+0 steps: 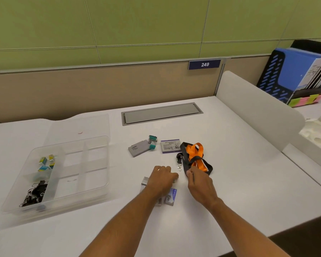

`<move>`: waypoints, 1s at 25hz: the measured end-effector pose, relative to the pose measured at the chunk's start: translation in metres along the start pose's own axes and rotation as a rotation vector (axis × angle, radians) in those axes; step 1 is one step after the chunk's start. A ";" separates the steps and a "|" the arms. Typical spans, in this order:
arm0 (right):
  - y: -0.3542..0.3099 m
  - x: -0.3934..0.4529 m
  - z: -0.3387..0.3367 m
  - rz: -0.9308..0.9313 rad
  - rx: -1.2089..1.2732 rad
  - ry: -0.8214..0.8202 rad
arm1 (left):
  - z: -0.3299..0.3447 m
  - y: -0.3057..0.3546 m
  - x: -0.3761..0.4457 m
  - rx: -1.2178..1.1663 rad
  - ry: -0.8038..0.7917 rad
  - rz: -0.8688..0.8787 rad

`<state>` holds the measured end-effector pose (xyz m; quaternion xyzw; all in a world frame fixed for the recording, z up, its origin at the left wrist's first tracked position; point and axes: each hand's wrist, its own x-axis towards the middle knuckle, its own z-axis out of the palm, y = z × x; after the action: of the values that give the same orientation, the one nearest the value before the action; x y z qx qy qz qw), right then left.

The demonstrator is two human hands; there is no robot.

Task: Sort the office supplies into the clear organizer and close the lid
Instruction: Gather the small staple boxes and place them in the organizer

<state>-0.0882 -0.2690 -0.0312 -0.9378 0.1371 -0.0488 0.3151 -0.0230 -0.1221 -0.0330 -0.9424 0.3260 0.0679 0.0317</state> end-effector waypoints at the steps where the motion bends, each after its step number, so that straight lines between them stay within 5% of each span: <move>1: -0.001 0.000 -0.001 0.001 -0.009 0.003 | 0.001 0.000 0.000 0.006 0.015 0.001; 12: -0.062 0.021 0.016 -0.112 -0.057 -0.071 | -0.022 -0.052 -0.033 -0.402 0.260 -0.166; 25: -0.210 0.023 0.092 -0.347 0.025 -0.030 | -0.042 -0.202 -0.136 -0.393 0.471 -0.368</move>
<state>-0.0023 -0.0623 0.0222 -0.9440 -0.0324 -0.0900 0.3157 0.0002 0.1149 0.0322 -0.9632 0.1297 -0.0967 -0.2145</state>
